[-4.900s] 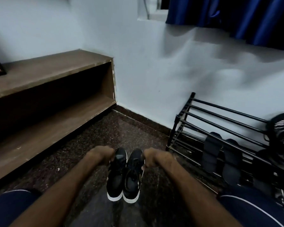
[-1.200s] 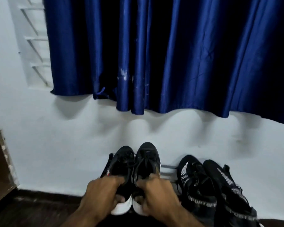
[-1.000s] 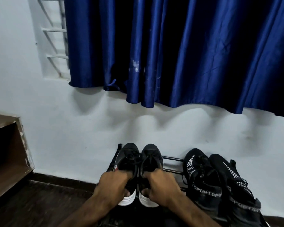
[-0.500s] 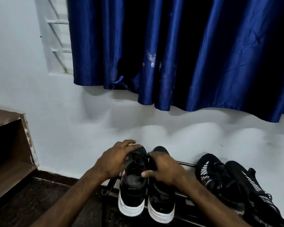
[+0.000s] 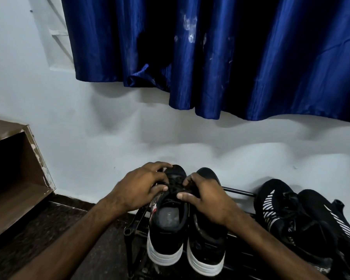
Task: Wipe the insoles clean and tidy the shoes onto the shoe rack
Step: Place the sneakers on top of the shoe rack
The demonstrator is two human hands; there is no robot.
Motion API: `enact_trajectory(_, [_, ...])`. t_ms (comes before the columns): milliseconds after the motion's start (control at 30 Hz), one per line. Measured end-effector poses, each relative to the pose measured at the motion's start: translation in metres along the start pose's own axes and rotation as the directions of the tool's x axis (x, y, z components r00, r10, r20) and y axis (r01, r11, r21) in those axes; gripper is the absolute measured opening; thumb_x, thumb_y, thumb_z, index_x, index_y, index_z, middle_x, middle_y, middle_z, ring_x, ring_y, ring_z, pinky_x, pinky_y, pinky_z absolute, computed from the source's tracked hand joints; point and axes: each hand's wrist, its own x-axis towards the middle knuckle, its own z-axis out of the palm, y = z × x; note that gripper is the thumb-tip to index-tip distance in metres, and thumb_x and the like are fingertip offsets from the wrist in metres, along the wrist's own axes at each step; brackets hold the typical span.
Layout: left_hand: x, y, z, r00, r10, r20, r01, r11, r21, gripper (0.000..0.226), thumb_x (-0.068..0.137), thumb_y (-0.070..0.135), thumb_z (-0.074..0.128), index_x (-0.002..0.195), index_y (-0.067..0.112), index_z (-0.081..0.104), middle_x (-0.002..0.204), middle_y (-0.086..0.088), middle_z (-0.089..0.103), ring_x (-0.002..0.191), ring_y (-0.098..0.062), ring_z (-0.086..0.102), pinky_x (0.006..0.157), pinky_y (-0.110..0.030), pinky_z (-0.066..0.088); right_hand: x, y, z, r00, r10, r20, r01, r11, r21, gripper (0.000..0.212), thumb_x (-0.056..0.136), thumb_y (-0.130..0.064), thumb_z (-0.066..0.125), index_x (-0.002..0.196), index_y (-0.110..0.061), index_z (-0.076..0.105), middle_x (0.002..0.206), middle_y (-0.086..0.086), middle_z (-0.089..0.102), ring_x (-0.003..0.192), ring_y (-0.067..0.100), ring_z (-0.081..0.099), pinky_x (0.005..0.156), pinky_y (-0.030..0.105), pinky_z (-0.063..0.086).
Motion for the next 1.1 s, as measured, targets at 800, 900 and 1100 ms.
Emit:
enact_trajectory(800, [-0.022, 0.016, -0.01, 0.916, -0.398, 0.05, 0.397, 0.881, -0.258, 0.025, 0.095, 0.042, 0.059, 0.075, 0.03, 0.068, 0.085, 0.015, 0.066, 0.071, -0.004, 0.06, 0.066, -0.028, 0.049, 0.005, -0.034, -0.025, 0.963, 0.269, 0.035, -0.27, 0.962, 0.032, 0.019, 0.095, -0.03, 0.058, 0.08, -0.018, 0.063, 0.069, -0.006, 0.073, 0.075, 0.012, 0.065, 0.079, 0.031, 0.051])
enact_trajectory(900, [-0.024, 0.02, -0.013, 0.884, -0.442, 0.149, 0.452, 0.734, -0.507, 0.02, 0.098, 0.025, 0.058, 0.085, 0.021, 0.072, 0.077, 0.006, 0.071, 0.06, -0.013, 0.063, 0.05, -0.027, 0.049, 0.005, -0.036, -0.032, 0.952, 0.298, 0.068, -0.301, 0.873, 0.383, 0.011, 0.096, -0.016, 0.058, 0.094, -0.01, 0.068, 0.066, -0.002, 0.069, 0.058, 0.013, 0.06, 0.066, 0.034, 0.056])
enact_trajectory(1100, [-0.024, 0.039, -0.025, 0.85, -0.471, 0.236, 0.433, 0.37, -0.822, 0.017, 0.097, 0.018, 0.06, 0.106, 0.006, 0.068, 0.086, -0.01, 0.076, 0.06, -0.021, 0.065, 0.05, -0.027, 0.055, 0.003, -0.059, -0.038, 0.901, 0.262, 0.346, -0.402, 0.203, 0.893, 0.019, 0.094, 0.006, 0.052, 0.104, 0.001, 0.068, 0.085, 0.011, 0.069, 0.075, 0.016, 0.064, 0.064, 0.023, 0.06])
